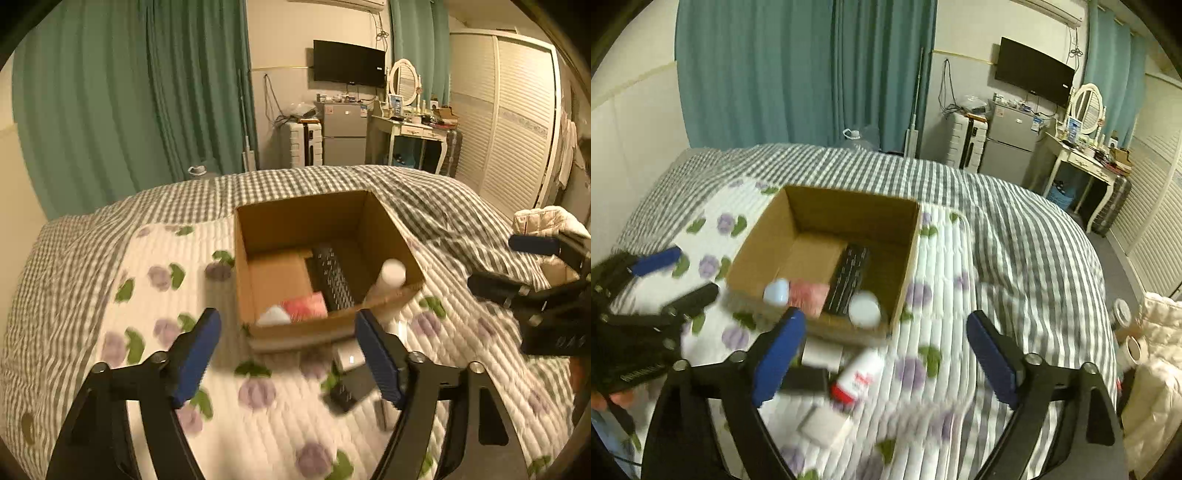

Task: Organize rigid objects
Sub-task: 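Lower the remote and earbuds case into the box and open both tools, then grasp the large white charger with the right tool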

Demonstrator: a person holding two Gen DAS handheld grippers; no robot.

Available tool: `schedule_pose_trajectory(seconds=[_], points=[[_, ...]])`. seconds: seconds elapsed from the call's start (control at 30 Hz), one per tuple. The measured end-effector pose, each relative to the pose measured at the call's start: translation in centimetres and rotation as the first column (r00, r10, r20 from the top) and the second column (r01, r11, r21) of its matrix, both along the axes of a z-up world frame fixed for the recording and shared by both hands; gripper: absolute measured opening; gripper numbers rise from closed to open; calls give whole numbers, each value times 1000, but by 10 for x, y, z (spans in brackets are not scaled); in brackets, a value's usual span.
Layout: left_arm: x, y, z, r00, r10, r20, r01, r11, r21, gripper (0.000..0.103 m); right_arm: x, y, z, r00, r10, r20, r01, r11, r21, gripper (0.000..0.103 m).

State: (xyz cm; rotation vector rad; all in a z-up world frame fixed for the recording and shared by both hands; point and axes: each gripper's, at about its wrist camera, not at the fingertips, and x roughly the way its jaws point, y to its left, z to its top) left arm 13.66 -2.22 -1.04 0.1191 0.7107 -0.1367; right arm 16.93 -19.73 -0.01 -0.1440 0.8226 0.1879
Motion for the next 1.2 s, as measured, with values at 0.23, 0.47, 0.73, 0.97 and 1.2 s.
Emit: schedule_pose_trajectory(seconds=[0.23,0.47,0.73,0.97,1.2], points=[[-33,14,-37,996,86,-35,-85,996,15,82,-27,11,-73,991,-31,-134,33,999,17,92],[-40,28,-89,985,107,-138,-110,994,-15,82,-22,35,-152,957,6,-289,-13,1000,-21,92],[-33,42,-109,975,117,-190,-131,989,-65,82,-14,50,-190,932,10,-361,-36,997,-68,90],[-36,37,-104,975,111,-192,-123,991,-49,82,-30,54,-176,951,32,-308,-51,997,-54,58],[-18,-5,-94,982,27,-189,-32,999,-19,82,-35,22,-119,978,51,-201,-50,999,9,52]])
